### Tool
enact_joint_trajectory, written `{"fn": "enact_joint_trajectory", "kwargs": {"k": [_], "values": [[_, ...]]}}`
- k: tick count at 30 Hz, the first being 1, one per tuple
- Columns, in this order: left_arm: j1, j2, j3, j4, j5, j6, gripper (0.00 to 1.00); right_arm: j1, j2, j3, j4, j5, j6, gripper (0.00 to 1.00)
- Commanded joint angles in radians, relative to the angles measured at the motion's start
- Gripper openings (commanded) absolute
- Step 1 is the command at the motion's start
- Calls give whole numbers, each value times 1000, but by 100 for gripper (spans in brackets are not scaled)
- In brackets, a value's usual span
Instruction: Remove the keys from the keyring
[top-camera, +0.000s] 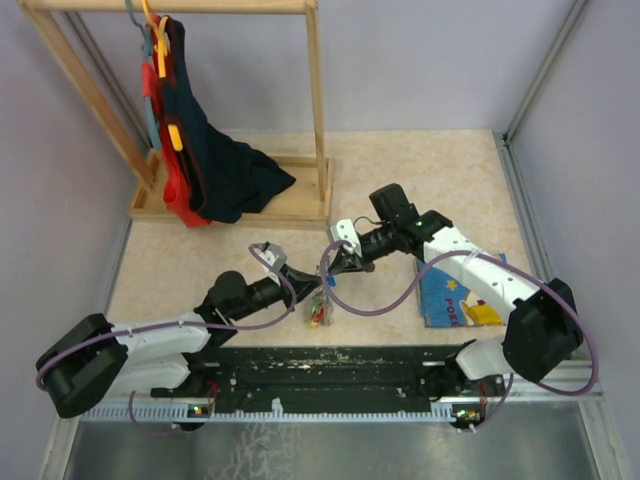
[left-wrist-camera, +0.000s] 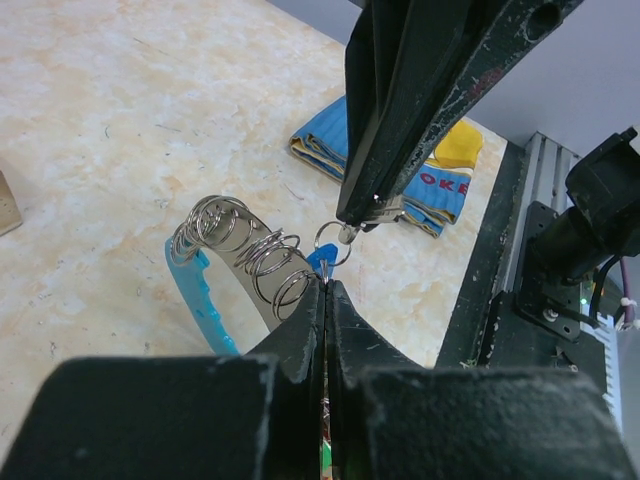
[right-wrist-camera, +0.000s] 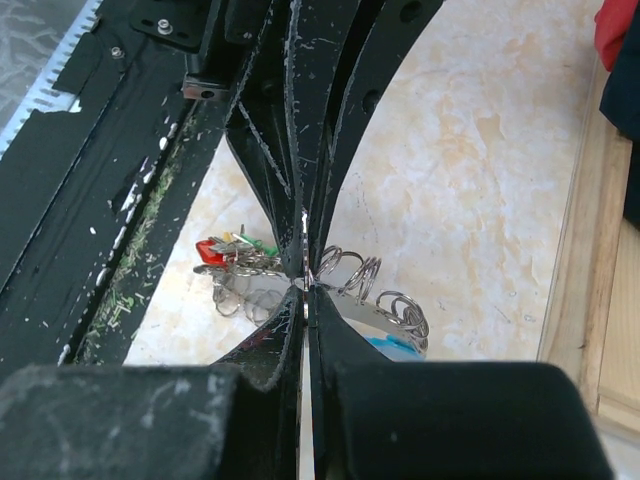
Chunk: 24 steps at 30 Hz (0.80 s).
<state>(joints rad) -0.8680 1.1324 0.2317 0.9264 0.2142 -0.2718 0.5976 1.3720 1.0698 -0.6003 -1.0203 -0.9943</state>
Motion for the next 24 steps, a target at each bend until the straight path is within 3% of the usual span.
{"fn": "enact_joint_trajectory", "kwargs": {"k": [1, 13, 24], "values": [[5, -29, -9, 21, -46, -60, 0, -10, -35, 45, -8, -21, -40, 0], [6, -23, -49, 142, -80, -122, 0, -10, -26, 44, -27, -49, -64, 0], [6, -43, -33, 101, -91, -123, 0, -9, -18, 32, -35, -49, -89, 0]]}}
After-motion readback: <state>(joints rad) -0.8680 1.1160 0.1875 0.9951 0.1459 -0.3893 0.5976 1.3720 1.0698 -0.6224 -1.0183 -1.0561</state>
